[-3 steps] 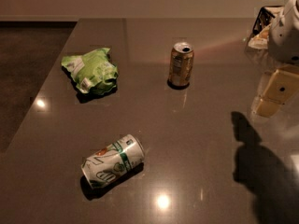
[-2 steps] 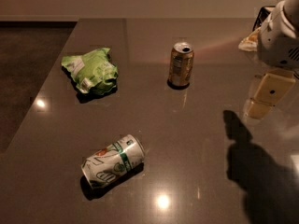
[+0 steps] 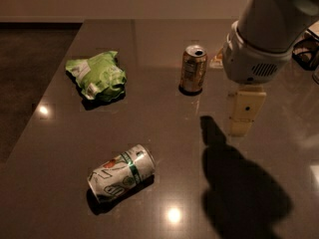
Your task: Place 7up can upright
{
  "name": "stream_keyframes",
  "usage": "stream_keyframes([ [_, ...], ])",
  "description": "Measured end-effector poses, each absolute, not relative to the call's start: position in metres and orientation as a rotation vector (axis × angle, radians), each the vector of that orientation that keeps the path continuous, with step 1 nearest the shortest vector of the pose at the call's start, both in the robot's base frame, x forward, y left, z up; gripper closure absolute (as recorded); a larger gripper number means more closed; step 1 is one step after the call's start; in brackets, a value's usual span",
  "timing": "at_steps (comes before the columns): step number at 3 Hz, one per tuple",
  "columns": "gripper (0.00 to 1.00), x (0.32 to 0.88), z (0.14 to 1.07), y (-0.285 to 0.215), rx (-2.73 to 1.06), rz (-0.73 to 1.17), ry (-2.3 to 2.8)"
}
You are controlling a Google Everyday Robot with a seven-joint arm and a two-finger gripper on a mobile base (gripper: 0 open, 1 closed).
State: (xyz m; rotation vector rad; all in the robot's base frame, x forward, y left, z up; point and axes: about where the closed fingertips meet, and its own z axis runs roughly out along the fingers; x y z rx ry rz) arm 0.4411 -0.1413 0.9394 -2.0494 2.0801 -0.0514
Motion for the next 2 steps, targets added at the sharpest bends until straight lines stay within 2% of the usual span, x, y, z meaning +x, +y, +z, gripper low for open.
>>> stream_keyframes([
  [2, 0.00, 0.444, 0.920, -0.074, -2.258, 0.048, 1.950],
])
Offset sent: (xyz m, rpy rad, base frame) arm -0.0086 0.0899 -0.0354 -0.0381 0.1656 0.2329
